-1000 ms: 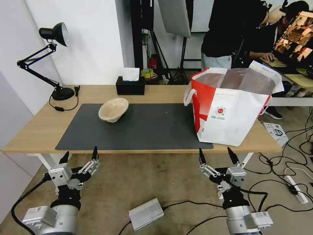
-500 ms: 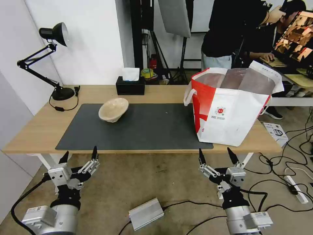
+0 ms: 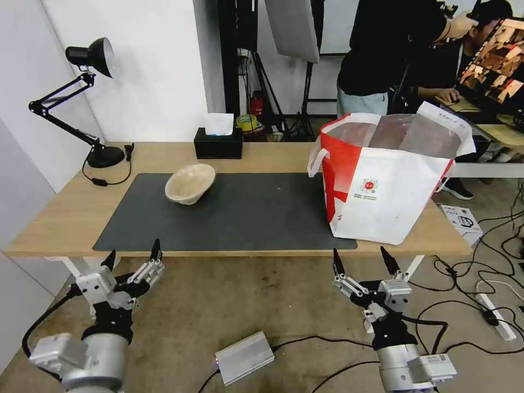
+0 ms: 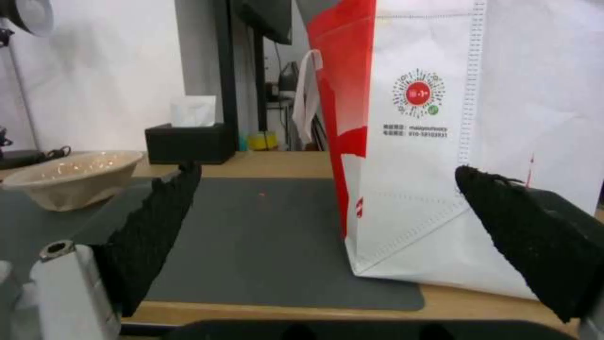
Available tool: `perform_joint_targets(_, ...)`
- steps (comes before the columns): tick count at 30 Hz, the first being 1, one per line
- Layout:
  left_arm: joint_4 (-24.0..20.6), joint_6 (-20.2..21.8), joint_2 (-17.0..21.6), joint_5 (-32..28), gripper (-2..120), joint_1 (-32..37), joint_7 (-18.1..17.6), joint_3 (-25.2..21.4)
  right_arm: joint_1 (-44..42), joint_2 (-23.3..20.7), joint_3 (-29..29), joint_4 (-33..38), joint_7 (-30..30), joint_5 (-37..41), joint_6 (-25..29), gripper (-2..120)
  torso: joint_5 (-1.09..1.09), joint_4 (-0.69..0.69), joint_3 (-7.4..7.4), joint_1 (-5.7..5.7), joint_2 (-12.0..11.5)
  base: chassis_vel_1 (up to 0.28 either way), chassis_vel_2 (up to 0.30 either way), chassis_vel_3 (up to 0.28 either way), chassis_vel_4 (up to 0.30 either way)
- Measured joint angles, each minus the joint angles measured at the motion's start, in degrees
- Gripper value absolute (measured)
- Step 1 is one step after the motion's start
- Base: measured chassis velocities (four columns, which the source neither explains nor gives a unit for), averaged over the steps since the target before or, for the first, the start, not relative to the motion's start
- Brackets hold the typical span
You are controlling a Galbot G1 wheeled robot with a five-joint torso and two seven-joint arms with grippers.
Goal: Pick up the trash from the table and place it into the takeout bag.
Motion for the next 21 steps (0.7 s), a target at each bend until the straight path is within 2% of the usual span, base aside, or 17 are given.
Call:
perform_joint_targets(2, -0.01, 0.34, 0.5, -1.95, 100, -0.89, -0.22, -0.17, 0.0, 0.0, 0.0, 0.0, 0.0, 0.0, 0.0, 100, 0.0, -0.01, 0.0, 0.0, 0.0, 0.0, 0.0, 0.0, 0.0)
perform_joint_targets(4, -0.02, 0.89, 1.59, -6.77, 100, -2.41, -0.71, -0.52, 0.0, 0.0, 0.0, 0.0, -0.01, 0.01, 0.0, 100, 0.0, -0.01, 0.0, 0.0, 0.0, 0.0, 0.0, 0.0, 0.0)
perform_joint_targets(5, -0.02, 0.89, 1.59, -6.77, 100, -2.41, -0.71, -0.52, 0.0, 0.0, 0.0, 0.0, -0.01, 0.01, 0.0, 100, 0.0, -0.01, 0.0, 0.0, 0.0, 0.0, 0.0, 0.0, 0.0)
perform_joint_targets(9, -0.02, 1.78, 3.19, -16.77, 100, -5.71, -2.96, -1.06, 0.0, 0.0, 0.0, 0.0, -0.02, 0.01, 0.01, 100, 0.0, 0.0, 0.0, 0.0, 0.0, 0.0, 0.0, 0.0, 0.0)
perform_joint_targets(10, -0.02, 1.78, 3.19, -16.77, 100, -5.71, -2.96, -1.06, 0.0, 0.0, 0.0, 0.0, -0.02, 0.01, 0.01, 100, 0.0, 0.0, 0.0, 0.0, 0.0, 0.0, 0.0, 0.0, 0.0)
perform_joint_targets(12, 0.05, 2.21, 4.28, -22.5, 100, -8.52, -4.68, -1.39, 0.0, 0.0, 0.0, 0.0, -0.03, 0.01, 0.02, 100, 0.0, 0.0, 0.0, 0.0, 0.0, 0.0, 0.0, 0.0, 0.0)
perform_joint_targets(14, 0.5, 2.58, 5.34, -26.89, 100, -10.74, -5.88, -1.72, 0.0, 0.0, 0.0, 0.0, -0.03, 0.01, 0.02, 100, 0.0, -0.01, 0.0, 0.0, 0.0, 0.0, 0.0, 0.0, 0.0)
perform_joint_targets(15, 0.5, 2.58, 5.34, -26.89, 100, -10.74, -5.88, -1.72, 0.0, 0.0, 0.0, 0.0, -0.03, 0.01, 0.02, 100, 0.0, -0.01, 0.0, 0.0, 0.0, 0.0, 0.0, 0.0, 0.0)
perform_joint_targets(17, 1.15, 2.98, 6.82, -32.27, 100, -13.77, -7.92, -2.04, 0.0, 0.0, 0.0, 0.0, -0.03, 0.01, 0.03, 100, 0.0, -0.01, 0.0, 0.0, 0.0, 0.0, 0.0, 0.0, 0.0)
perform_joint_targets(20, 1.34, 3.06, 7.2, -33.63, 100, -14.56, -8.49, -2.1, 0.01, 0.0, 0.0, 0.0, -0.03, 0.01, 0.03, 100, -0.01, 0.0, 0.0, 0.0, 0.0, 0.0, 0.0, 0.0, 0.0)
perform_joint_targets(21, 2.95, 3.65, 9.04, -40.75, 100, -18.82, -11.7, -2.24, 0.0, 0.0, 0.0, 0.0, -0.03, 0.01, 0.05, 100, -0.01, -0.01, 0.01, 0.01, 0.0, 0.0, 0.0, 0.0, 0.0)
